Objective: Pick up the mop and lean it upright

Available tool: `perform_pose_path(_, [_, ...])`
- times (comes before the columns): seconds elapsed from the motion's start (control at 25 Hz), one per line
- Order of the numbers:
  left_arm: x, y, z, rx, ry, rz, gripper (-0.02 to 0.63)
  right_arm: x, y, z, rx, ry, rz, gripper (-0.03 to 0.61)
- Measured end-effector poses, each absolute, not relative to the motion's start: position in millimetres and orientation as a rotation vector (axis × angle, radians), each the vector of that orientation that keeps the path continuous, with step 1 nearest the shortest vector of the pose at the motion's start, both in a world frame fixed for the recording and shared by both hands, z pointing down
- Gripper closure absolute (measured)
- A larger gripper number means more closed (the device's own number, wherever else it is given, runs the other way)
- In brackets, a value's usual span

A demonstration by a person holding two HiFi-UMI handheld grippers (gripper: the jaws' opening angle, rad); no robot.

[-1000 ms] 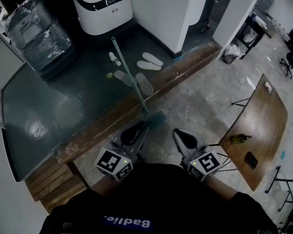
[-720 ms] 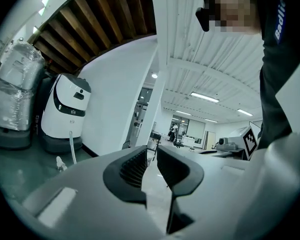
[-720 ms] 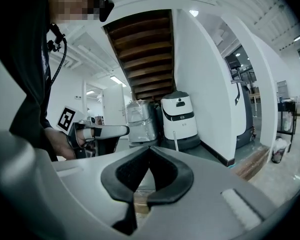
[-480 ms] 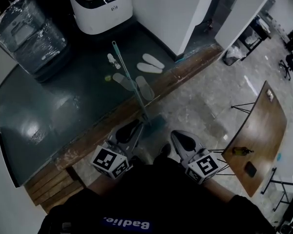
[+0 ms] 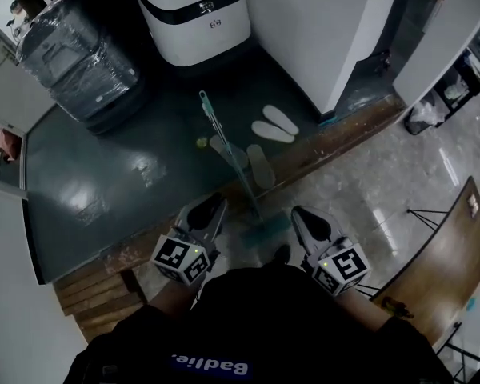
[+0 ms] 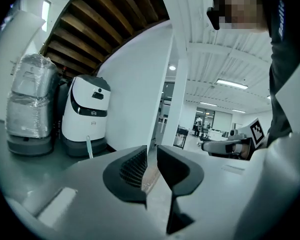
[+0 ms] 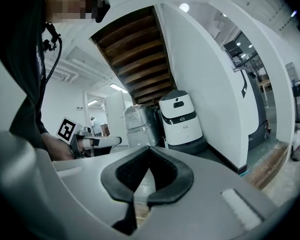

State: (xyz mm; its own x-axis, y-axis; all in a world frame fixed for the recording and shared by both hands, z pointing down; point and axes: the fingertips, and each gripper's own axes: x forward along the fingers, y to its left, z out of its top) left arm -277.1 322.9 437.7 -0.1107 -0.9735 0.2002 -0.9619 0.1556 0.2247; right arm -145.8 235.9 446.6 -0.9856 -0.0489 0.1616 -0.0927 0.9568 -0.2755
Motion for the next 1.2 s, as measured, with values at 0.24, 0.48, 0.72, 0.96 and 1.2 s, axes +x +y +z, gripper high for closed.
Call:
perform_pose_path(0.24, [-329.2, 295.5, 452.1, 1.753, -2.258, 0.041, 0.512, -163.6, 196.5, 463.5, 0.043, -2.925, 0.457, 0.572])
perform_pose_path(0.48, [-380.1, 279.4, 470.7, 1.717, -2.263, 0.073, 0.508, -181.9, 184.2, 467.3, 0.069, -2.911, 0.457, 0.572])
perform_pose_path(0.72, [-437.4, 256.7, 508.4, 1.761, -2.169, 0.07, 0.503, -197.5, 179.0, 465.1, 0.256, -2.874, 0.423, 0.572])
perform_pose_path(0.96, [-502.4, 233.5, 562.9, 1.792, -2.024, 0.119, 0.47, -228.6, 191.7, 461.5, 0.469, -2.807, 0.412, 0.572])
perform_pose_path(1.2, [-549.8, 210.2, 626.5, 1.784, -1.886, 0.14, 0.434, -239.3, 215.5, 474.5, 0.658, -2.687, 0.406, 0.568])
